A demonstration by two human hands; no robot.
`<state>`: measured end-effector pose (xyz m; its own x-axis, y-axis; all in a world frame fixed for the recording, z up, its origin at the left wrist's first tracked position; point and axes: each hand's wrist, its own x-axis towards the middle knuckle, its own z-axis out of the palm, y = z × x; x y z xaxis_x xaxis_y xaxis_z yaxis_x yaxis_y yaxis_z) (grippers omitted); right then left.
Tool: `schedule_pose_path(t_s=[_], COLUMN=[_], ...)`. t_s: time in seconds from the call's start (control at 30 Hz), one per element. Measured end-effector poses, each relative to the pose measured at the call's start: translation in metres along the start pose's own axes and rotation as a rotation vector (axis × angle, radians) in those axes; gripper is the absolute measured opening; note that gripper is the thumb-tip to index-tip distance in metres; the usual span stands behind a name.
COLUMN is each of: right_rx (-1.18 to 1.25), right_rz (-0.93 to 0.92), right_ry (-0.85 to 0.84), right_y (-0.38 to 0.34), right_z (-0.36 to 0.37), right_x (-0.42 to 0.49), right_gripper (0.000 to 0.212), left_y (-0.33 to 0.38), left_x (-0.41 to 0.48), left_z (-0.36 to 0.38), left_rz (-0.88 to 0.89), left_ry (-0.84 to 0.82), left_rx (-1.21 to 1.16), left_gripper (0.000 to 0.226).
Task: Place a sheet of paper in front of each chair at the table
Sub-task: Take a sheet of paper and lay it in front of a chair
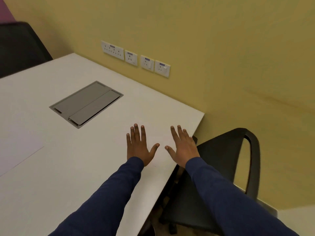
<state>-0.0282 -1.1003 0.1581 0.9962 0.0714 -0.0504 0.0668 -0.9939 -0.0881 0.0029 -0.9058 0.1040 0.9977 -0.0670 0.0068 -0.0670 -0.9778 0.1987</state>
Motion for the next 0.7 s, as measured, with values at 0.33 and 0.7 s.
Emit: schedule_pose_path(t_s=[0.33,0.7], right_rx=[0.102,0.132], right_rz=[0.105,0.134], right_ry=[0.229,0.336], right_y=[0.010,-0.036], right_z=[-0.092,-0.136], right_x=[-0.171,-0.315], right_gripper=[0.086,0.084], left_y=[0.077,0.075], left_x=[-0.146,-0.274], left_z=[-0.094,-0.155], left_rz=[0.173,0.287], left_ry=[0.200,0.303], left_rx=[0.102,0.107], left_gripper=[0.100,0.100])
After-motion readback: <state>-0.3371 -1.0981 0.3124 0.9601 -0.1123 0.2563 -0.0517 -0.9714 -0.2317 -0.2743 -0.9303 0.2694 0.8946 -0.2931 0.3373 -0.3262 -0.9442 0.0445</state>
